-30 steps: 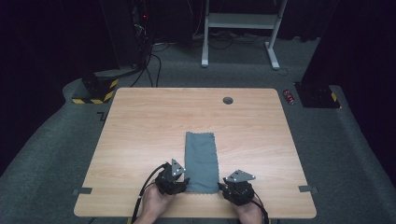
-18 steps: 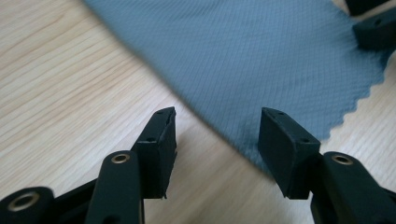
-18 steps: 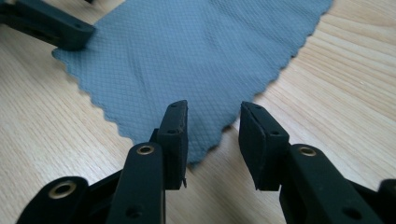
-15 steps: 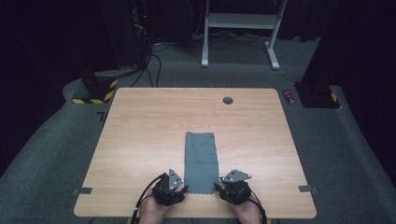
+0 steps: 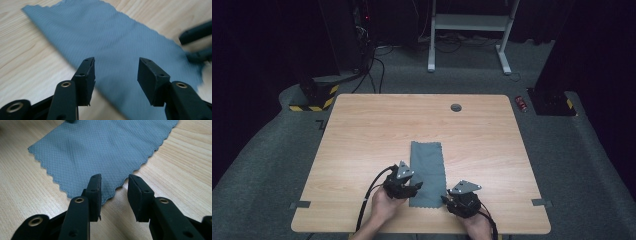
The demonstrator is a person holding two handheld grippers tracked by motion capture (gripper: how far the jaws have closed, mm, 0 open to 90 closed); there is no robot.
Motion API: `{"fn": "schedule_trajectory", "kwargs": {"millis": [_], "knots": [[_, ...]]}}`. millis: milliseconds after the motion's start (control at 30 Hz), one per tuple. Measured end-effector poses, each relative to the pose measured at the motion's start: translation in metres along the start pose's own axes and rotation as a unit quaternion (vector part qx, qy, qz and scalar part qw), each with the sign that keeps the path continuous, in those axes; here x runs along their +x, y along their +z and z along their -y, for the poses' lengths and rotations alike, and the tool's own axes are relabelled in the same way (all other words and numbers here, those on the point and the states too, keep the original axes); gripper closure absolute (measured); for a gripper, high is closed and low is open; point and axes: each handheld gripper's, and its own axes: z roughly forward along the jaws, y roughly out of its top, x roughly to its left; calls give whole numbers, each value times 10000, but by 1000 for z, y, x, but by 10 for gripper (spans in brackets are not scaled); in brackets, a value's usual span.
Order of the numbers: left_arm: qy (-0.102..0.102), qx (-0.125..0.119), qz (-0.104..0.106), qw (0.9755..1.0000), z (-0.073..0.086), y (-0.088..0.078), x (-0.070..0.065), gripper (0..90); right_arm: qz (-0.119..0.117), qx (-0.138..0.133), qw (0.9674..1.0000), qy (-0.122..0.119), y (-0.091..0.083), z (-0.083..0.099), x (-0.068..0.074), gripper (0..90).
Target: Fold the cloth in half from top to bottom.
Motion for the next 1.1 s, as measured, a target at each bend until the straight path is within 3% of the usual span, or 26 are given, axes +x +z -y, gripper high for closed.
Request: {"fn": "schedule_trajectory", "kwargs": {"millis": [67,133,200,233,400,433,533,600,667,800,900,1000,1100], "knots": [[-45,30,35,10000,-2,6,2,482,-14,-17,10000,7,1,0,-1,643],[-61,153,-51,9999,-5,19,8,483,-27,-9,10000,22,1,-1,-2,644],[-77,211,-96,9997,-6,21,11,491,-27,-28,10000,18,1,-1,-2,645],[-134,223,-232,9994,-5,24,17,502,-34,-15,10000,15,1,-1,-3,647],[-283,353,-526,9976,-7,22,28,504,-84,57,9999,27,2,-4,-5,656],[-394,361,-577,9969,-7,22,33,502,-92,82,9999,26,2,-5,-6,667],[-441,224,-662,9966,-7,20,37,506,-243,159,9995,116,4,-11,-13,702],[-450,26,-622,9970,-9,21,38,509,-284,40,9994,193,8,-21,-21,733],[-384,14,-522,9979,-16,28,40,509,-278,-14,9993,243,10,-24,-23,745],[-399,-45,-462,9981,-31,40,44,510,-157,-283,9984,459,23,-48,-39,772],[-346,79,-592,9976,-37,48,51,513,18,-414,9969,661,33,-66,-53,780],[-488,263,-744,9957,-38,56,63,517,258,-377,9951,872,47,-86,-74,796],[-651,212,-763,9947,-37,56,68,516,346,-383,9939,973,55,-92,-83,800]]}}
